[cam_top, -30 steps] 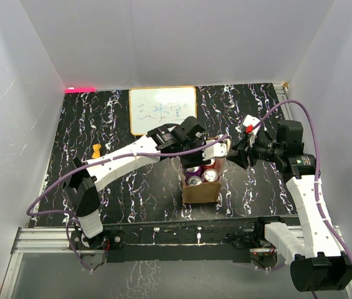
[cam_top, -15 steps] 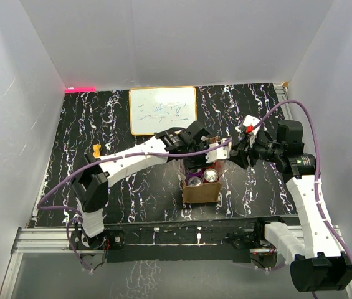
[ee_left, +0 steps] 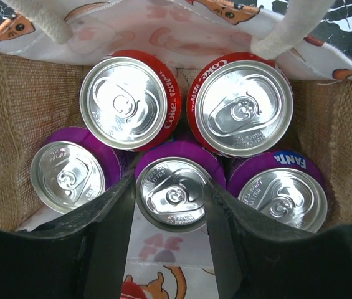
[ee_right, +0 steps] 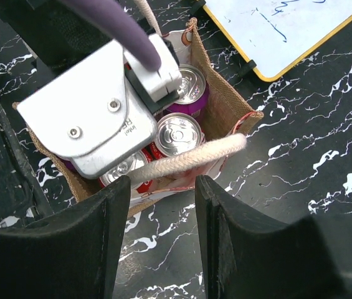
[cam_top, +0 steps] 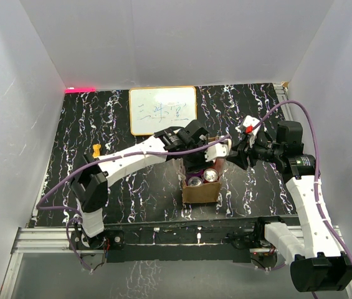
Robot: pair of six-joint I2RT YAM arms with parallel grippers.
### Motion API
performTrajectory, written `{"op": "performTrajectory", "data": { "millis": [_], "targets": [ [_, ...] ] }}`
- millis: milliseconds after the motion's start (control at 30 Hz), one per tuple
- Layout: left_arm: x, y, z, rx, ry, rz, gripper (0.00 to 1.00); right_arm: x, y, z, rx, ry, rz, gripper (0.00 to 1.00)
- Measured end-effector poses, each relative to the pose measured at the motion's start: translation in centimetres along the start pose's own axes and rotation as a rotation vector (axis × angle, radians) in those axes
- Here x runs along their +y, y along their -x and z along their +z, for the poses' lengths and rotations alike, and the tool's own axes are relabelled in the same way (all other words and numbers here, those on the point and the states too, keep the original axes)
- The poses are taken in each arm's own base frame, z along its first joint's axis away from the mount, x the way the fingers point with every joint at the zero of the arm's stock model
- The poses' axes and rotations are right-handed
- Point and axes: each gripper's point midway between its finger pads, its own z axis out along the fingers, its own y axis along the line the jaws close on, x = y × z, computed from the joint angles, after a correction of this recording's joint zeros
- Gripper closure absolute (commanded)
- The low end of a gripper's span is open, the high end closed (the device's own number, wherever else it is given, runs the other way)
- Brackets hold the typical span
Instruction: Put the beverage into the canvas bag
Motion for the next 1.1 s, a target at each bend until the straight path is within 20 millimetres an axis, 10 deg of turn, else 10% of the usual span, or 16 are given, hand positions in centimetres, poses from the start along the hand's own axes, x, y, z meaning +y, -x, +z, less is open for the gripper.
{"op": "performTrajectory", "data": {
  "millis": [267, 567, 867, 1100],
  "targets": [
    [1.7, 2.0, -3.7, -0.076, 0.052, -0.063, 0.32, -1.4, 0.8, -1.5, 0.021, -0.095, 0.048, 0.44],
    [8.9, 4.7, -14.3, -0.31, 0.26, -0.237, 0.26, -5.8, -0.3, -5.0, 0.094, -0.394, 0.162, 0.41],
    [14.7, -2.2, -19.9, -0.363, 0.465, -0.488, 0.16, -10.2, -1.5, -6.0, 0.151, -0.543, 0.235, 0.34],
    [17.0, -12.1, -22.4, -0.34, 0.654, -0.712, 0.03, -13.5, -3.7, -4.0, 0.201, -0.535, 0.28, 0.3]
  ]
}}
